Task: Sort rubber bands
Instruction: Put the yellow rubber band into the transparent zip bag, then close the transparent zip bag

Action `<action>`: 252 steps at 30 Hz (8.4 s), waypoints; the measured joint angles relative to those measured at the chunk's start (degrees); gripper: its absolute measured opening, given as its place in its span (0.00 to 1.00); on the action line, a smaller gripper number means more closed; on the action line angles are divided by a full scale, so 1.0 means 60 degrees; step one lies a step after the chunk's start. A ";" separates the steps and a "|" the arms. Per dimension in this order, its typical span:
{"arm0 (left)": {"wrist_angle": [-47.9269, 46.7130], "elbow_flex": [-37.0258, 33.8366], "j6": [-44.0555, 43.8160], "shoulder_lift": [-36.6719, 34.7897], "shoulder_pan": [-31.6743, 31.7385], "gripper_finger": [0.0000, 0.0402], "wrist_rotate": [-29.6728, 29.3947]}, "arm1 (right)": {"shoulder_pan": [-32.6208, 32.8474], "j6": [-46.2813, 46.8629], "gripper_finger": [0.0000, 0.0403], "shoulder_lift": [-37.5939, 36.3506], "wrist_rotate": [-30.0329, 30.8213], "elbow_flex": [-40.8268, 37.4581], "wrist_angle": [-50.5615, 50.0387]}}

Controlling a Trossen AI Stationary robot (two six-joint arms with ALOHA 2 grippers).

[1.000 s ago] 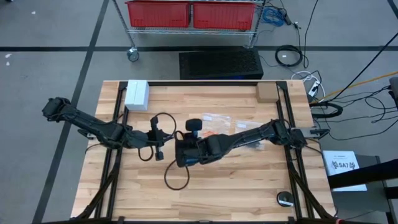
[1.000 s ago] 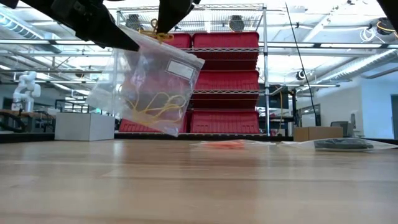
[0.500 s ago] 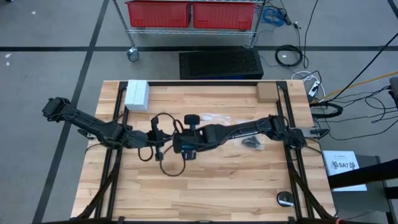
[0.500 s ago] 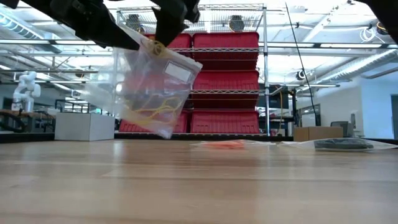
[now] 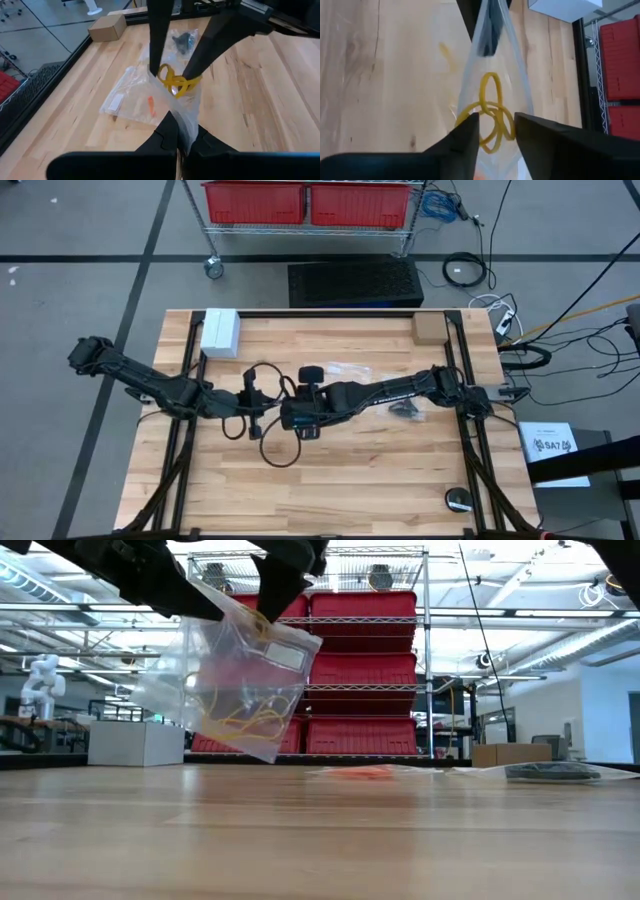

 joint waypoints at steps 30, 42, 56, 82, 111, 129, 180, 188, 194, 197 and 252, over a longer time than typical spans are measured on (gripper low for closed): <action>0.0000 0.0000 0.0008 0.0087 -0.0045 0.00 0.0094 | 0.0358 0.1429 0.34 -0.1504 -0.0927 -0.0140 -0.2347; 0.0007 0.0000 0.0023 0.0087 -0.0302 0.00 0.0083 | 0.0773 0.1875 0.34 -0.1670 -0.0461 -0.3082 -0.0123; 0.0117 0.0000 0.0063 0.0084 -0.0302 0.00 0.0049 | 0.1057 0.1780 0.02 -0.1738 -0.0001 -0.4163 0.1409; 0.0903 0.0004 0.0281 0.0116 -0.0761 0.02 0.1034 | 0.1311 0.2185 0.00 -0.2783 0.0819 -0.3435 0.0620; 0.0897 0.0004 0.0617 0.0010 -0.0805 0.03 0.1042 | 0.1274 0.2634 0.00 -0.2710 0.0732 -0.3544 0.0031; 0.1275 0.0022 0.0754 0.0125 -0.0805 0.01 0.0744 | 0.1088 0.2173 0.00 -0.2816 0.0512 -0.3544 0.1173; -0.2320 0.0514 -0.1740 0.2603 -0.1053 0.28 0.3447 | 0.2473 0.6029 0.01 -0.3275 -0.0960 -1.0218 1.0754; -0.2451 0.1224 0.0160 0.1735 -0.1213 0.17 0.4068 | 0.2422 0.5996 0.10 -0.3275 -0.0955 -1.0218 1.0726; -0.2699 0.1257 0.2053 0.1826 -0.1468 0.03 0.4861 | 0.2458 0.6023 0.13 -0.3275 -0.1453 -1.0218 1.0732; -0.2876 0.1257 0.2047 0.2191 -0.1569 0.09 0.4895 | 0.2463 0.6045 0.13 -0.3275 -0.1689 -1.0218 1.0768; 0.1391 -0.1107 -0.5782 0.2586 -0.5019 0.01 -0.4234 | -0.1871 -0.3254 0.00 0.2082 -0.5856 -0.1635 0.3496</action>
